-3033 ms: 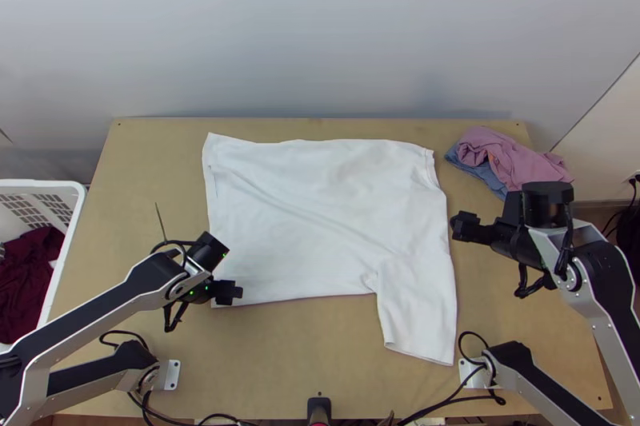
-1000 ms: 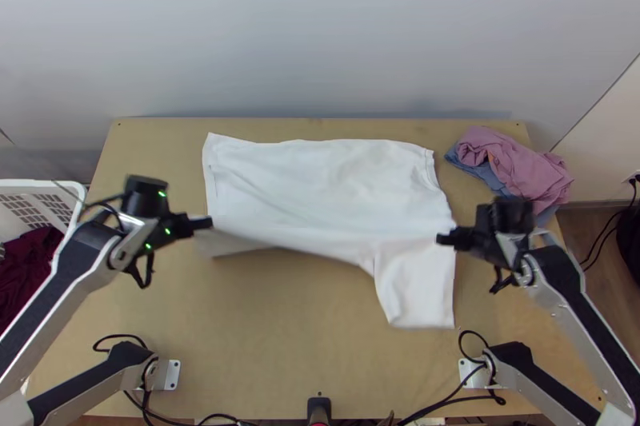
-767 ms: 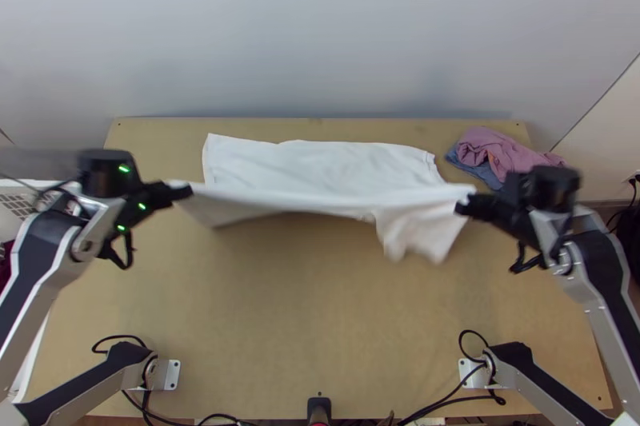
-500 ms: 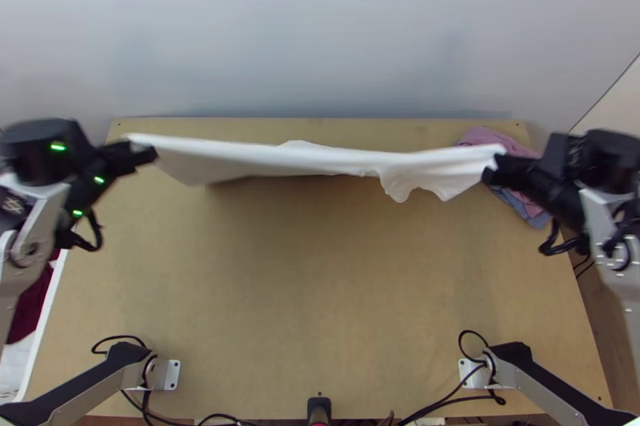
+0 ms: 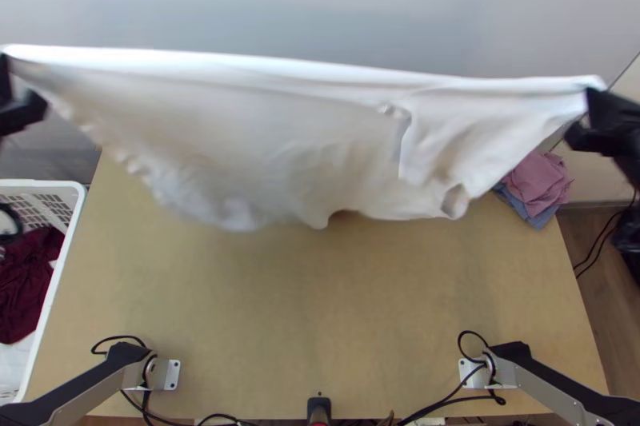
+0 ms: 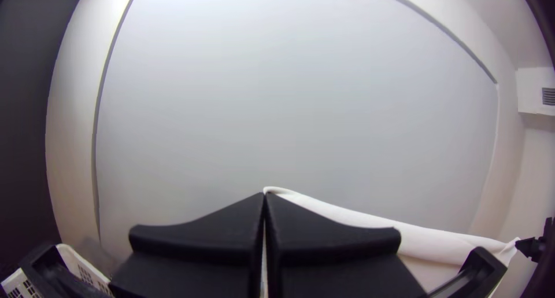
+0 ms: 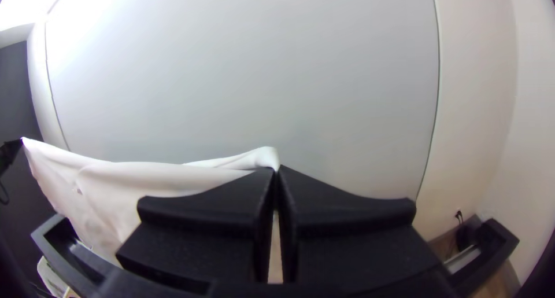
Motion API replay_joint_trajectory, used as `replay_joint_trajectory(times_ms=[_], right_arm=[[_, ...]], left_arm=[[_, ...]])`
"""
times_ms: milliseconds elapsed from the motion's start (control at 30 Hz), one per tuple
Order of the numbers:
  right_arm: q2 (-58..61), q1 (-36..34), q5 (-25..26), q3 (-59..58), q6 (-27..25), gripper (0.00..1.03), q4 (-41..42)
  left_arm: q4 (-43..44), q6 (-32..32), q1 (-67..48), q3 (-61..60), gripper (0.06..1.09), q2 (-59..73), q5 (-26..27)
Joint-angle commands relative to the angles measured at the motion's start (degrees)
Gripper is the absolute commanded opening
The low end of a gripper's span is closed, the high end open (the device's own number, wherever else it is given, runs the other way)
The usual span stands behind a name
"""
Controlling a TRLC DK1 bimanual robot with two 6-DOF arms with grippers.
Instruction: Fold the t-shirt
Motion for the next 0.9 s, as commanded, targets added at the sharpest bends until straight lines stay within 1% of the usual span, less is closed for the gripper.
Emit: replay_joint_trajectory(times_ms=[0, 67, 167, 267, 400, 533, 667, 800, 867], right_arm=[[0.42, 0.07, 4.64, 10.53, -4.48, 0.03, -0.02], [-0.02, 0.07, 5.87, 12.20, -5.72, 0.03, 0.42], [-1.95, -0.11, 7.80, 12.20, -7.74, 0.03, 1.82], [-4.24, -0.90, 8.24, 12.29, -8.88, 0.03, 2.44], [-7.05, -2.83, 8.33, 12.20, -11.87, 0.03, 4.02], [-9.16, -3.89, 8.24, 12.11, -13.27, 0.03, 4.55], [-11.62, -4.15, 8.24, 11.50, -15.12, 0.03, 4.02], [-14.17, -5.47, 8.24, 11.14, -16.88, 0.03, 3.84], [-15.93, -5.47, 8.16, 10.09, -17.58, 0.03, 3.76]], left_arm=[[6.64, 5.90, 0.13, 8.00, 0.10, -0.91, -1.18], [8.75, 8.10, 0.13, 9.93, 0.10, -1.00, -1.53], [8.75, 9.85, 0.13, 11.42, 0.10, -1.96, -1.36], [8.40, 11.17, 0.04, 11.34, 0.10, -3.81, -1.18], [8.84, 12.67, 0.13, 11.60, 0.10, -5.65, -0.92], [8.93, 13.81, 0.13, 11.78, 0.10, -6.53, -0.13], [6.29, 13.55, 0.13, 11.51, 0.10, -7.68, 0.66], [1.81, 11.00, 0.13, 11.42, 0.10, -8.73, 1.89], [-0.56, 10.21, 0.13, 11.42, 0.10, -9.35, 3.48]])
